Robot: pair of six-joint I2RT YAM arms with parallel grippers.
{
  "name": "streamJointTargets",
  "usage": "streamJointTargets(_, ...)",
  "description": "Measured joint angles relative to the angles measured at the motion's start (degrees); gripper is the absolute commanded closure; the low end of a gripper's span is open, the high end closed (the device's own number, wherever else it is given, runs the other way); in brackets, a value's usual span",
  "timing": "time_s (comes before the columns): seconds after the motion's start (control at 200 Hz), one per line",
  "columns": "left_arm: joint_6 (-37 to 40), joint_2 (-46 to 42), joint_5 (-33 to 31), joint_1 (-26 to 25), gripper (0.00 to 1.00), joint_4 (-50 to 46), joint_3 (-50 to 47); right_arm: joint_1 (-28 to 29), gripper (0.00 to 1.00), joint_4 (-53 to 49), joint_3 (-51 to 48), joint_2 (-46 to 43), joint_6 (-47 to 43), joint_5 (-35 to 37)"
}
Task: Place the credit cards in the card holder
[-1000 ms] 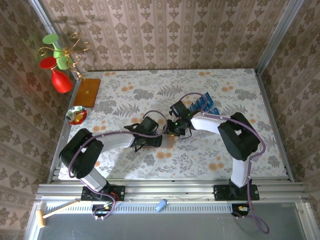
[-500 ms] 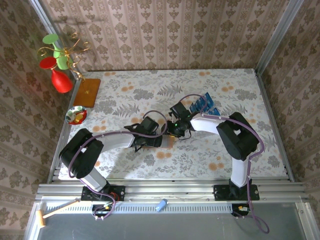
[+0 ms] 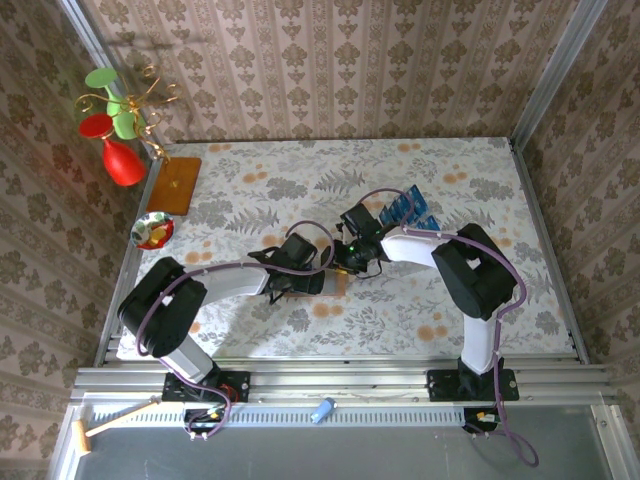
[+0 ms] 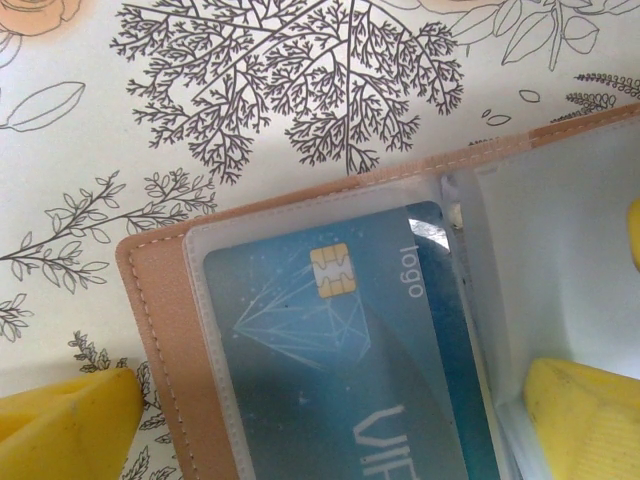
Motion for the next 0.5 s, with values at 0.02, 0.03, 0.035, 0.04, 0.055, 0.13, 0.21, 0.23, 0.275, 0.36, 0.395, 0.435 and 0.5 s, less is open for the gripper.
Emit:
streamJointTargets(0.02,0.0,0.0,0.0,0.0,0.0,0.0,0.0,0.0,0.61,0.0,0.0,0.0,0.0,-0.1)
streamJointTargets(0.03,0.0,0.0,0.0,0.0,0.0,0.0,0.0,0.0,0.61,0.0,0.0,0.0,0.0,-0.2)
streamJointTargets(0.035,0.0,0.0,0.0,0.0,0.0,0.0,0.0,0.0,0.61,0.0,0.0,0.0,0.0,-0.2)
streamJointTargets(0.04,0.0,0.0,0.0,0.0,0.0,0.0,0.0,0.0,0.61,0.0,0.0,0.0,0.1,-0.3)
streamJointTargets(0.055,0.0,-0.1,0.0,0.0,0.0,0.0,0.0,0.0,0.61,0.0,0.0,0.0,0.1,-0.4)
streamJointTargets(0.13,0.0,-0.2,0.0,0.0,0.0,0.0,0.0,0.0,0.62,0.2,0.0,0.0,0.3,-0.6)
streamJointTargets(0.21,0.0,-0.5,0.0,0.0,0.0,-0.2,0.0,0.1,0.62,0.2,0.0,0.0,0.8,-0.8)
streamJointTargets(0.23,0.0,-0.6,0.0,0.0,0.0,-0.3,0.0,0.1,0.62,0.2,0.0,0.0,0.9,-0.9)
streamJointTargets(0.275,0.0,-1.1,0.0,0.0,0.0,-0.9,0.0,0.2,0.61,0.2,0.0,0.0,1.0,-0.9)
streamJointTargets(0.36,0.0,-3.0,0.0,0.0,0.0,-2.0,0.0,0.3,0.59,0.2,0.0,-0.2,1.3,-0.9)
streamJointTargets(0.395,0.0,-4.2,0.0,0.1,0.0,-2.5,0.0,0.4,0.59,0.1,0.0,-0.3,1.3,-0.9)
streamJointTargets(0.435,0.0,-5.6,0.0,0.1,0.0,-2.9,0.0,0.6,0.58,0.1,0.0,-0.5,1.3,-0.9)
streamJointTargets(0.5,0.3,-8.4,0.0,0.4,0.0,-4.0,0.0,0.9,0.58,0.2,0.0,-1.0,1.5,-0.9)
